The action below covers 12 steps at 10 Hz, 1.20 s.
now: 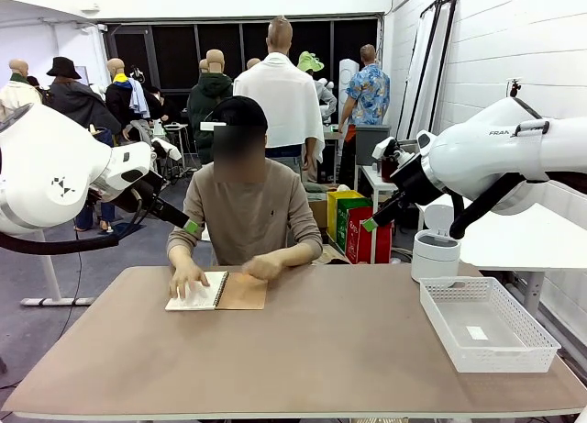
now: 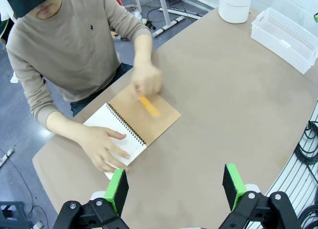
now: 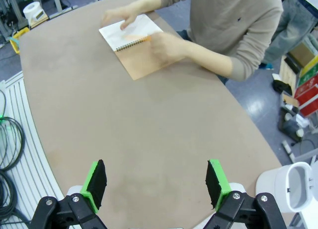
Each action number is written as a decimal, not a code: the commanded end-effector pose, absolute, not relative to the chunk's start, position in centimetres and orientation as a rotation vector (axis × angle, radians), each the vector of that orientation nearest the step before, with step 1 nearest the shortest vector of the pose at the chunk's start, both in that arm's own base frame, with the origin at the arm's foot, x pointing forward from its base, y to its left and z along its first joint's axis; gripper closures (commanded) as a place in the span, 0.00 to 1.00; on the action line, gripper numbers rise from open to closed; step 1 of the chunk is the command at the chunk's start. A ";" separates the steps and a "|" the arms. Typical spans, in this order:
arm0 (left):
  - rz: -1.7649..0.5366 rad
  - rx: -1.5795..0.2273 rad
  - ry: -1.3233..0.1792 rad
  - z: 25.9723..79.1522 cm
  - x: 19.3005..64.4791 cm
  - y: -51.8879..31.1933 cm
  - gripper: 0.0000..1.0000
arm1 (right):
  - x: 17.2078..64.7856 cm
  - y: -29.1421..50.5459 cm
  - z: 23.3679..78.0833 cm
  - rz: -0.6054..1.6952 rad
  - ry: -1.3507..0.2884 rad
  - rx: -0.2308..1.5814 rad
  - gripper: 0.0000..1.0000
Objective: Sort the paper based on its condition.
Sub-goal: If a person hands you a paper, place it in the Organizing basket , and if it's crumpled, put it in the Trash can.
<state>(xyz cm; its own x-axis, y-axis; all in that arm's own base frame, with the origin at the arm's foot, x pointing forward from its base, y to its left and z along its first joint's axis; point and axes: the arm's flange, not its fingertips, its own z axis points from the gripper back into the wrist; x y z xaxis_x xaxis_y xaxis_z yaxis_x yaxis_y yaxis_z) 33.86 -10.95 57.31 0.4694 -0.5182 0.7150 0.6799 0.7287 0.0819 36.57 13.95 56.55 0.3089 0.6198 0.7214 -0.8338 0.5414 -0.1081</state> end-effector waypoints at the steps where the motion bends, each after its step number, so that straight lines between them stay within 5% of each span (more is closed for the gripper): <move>1: -0.744 -0.233 -0.789 57.3 33.8 -10.9 0.00 | 36.6 13.9 56.4 0.981 -0.795 0.329 0.00; 12: -0.744 -0.233 -0.789 57.3 33.8 -10.9 0.00 | 36.6 13.9 56.4 0.981 -0.795 0.329 0.00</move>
